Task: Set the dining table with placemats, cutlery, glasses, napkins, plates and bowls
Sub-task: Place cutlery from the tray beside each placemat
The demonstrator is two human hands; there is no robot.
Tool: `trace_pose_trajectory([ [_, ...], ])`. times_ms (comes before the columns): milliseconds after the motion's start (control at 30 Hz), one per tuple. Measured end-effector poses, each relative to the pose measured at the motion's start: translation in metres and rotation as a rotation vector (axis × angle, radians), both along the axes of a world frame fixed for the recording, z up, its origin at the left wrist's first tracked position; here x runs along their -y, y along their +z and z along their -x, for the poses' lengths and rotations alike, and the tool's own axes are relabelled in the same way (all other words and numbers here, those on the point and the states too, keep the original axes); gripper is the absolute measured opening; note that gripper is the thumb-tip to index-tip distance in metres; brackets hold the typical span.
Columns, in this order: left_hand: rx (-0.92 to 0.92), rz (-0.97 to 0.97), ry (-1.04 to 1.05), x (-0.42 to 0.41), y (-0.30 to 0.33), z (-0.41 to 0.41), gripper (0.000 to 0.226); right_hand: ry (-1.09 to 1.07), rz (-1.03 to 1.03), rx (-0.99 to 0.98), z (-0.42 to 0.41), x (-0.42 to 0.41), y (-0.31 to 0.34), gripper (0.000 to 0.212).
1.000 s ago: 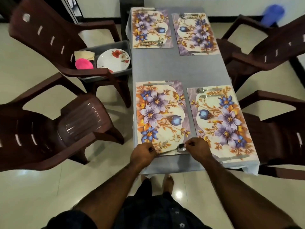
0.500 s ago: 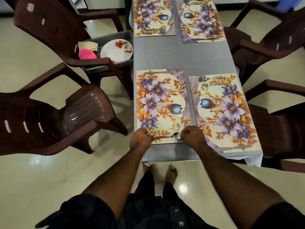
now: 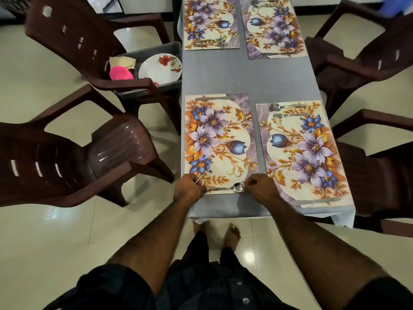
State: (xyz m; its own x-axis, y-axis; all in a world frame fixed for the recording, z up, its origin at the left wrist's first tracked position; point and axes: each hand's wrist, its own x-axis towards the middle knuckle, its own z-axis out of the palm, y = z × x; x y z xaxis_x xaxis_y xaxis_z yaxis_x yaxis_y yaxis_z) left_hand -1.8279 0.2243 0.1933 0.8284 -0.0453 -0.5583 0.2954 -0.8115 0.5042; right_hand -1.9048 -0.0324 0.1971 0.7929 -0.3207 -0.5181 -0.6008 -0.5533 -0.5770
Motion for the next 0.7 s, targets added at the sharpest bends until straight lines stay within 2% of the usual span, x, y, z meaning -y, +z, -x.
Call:
trace_pose_trajectory([
  [100,0.025,0.052,0.008,-0.001,0.004,0.002,0.04,-0.042,0.031,0.032,0.0,0.001,0.003,0.017],
  [200,0.138,0.119,-0.125,0.001,0.012,0.007,0.035,-0.104,0.02,0.136,-0.01,-0.002,0.017,0.034],
  [333,0.192,0.248,-0.286,0.015,0.027,0.004,0.024,-0.099,-0.224,0.139,-0.038,-0.009,0.042,0.029],
  [433,0.214,0.293,-0.354,0.028,0.036,-0.007,0.019,-0.042,-0.207,0.118,-0.053,-0.006,0.046,0.012],
  [533,0.225,0.26,-0.361,0.034,0.036,-0.021,0.016,-0.019,-0.157,0.102,-0.057,0.004,0.043,0.007],
  [700,0.263,0.08,-0.479,0.041,0.015,-0.032,0.015,0.11,-0.027,0.057,-0.049,0.012,0.023,0.017],
])
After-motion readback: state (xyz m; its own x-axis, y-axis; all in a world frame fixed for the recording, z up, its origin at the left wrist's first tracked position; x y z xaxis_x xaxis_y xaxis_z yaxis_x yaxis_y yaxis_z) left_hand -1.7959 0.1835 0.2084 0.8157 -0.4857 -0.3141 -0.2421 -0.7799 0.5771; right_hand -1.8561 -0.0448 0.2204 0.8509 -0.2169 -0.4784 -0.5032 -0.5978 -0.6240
